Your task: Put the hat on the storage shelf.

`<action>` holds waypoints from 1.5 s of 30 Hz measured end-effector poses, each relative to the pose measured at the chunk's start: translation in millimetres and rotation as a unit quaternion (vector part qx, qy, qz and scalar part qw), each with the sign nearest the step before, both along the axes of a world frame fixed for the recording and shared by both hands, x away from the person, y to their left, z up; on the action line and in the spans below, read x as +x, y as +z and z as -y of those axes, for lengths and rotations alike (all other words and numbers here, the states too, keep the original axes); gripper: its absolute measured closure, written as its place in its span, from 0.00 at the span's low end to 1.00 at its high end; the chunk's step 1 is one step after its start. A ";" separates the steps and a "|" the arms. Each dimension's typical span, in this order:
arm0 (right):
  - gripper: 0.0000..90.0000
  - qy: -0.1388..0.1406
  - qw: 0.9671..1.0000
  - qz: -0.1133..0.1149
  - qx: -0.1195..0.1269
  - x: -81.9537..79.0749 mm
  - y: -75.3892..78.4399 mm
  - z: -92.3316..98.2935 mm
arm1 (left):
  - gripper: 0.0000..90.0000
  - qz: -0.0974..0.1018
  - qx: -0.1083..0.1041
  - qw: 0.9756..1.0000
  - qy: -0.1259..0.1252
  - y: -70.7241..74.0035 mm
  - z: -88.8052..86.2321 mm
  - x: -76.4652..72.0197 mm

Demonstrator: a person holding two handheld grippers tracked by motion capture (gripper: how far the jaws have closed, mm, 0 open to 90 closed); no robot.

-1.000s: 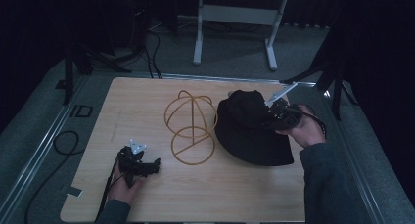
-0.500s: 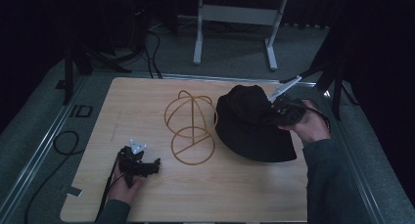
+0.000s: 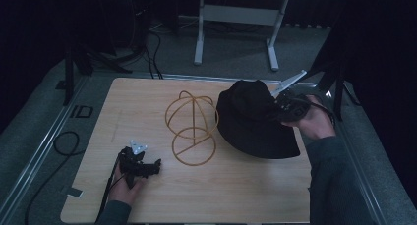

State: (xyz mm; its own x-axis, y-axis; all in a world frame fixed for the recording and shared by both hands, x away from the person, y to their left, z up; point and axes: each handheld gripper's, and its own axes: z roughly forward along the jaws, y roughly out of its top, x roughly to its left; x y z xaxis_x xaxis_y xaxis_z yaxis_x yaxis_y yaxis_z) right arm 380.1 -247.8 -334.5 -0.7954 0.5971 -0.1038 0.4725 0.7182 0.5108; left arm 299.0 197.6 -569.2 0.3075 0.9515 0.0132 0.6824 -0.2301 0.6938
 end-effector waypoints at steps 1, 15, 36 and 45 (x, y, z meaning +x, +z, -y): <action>0.96 -0.002 1.000 0.001 0.002 0.2 1.3 0.4 | 0.03 0.000 0.000 1.000 0.000 0.0 0.0 0.0; 0.96 -0.010 1.000 0.011 0.002 0.1 11.9 5.2 | 0.03 0.000 -0.001 1.000 0.000 0.1 0.1 0.0; 0.96 -0.014 0.999 0.032 0.019 -4.0 29.2 13.5 | 0.03 -0.001 0.000 1.000 -0.001 0.2 -0.1 0.0; 0.96 -0.011 0.999 0.042 0.030 -5.8 35.6 13.2 | 0.03 -0.001 0.000 1.000 -0.001 0.2 -0.1 0.0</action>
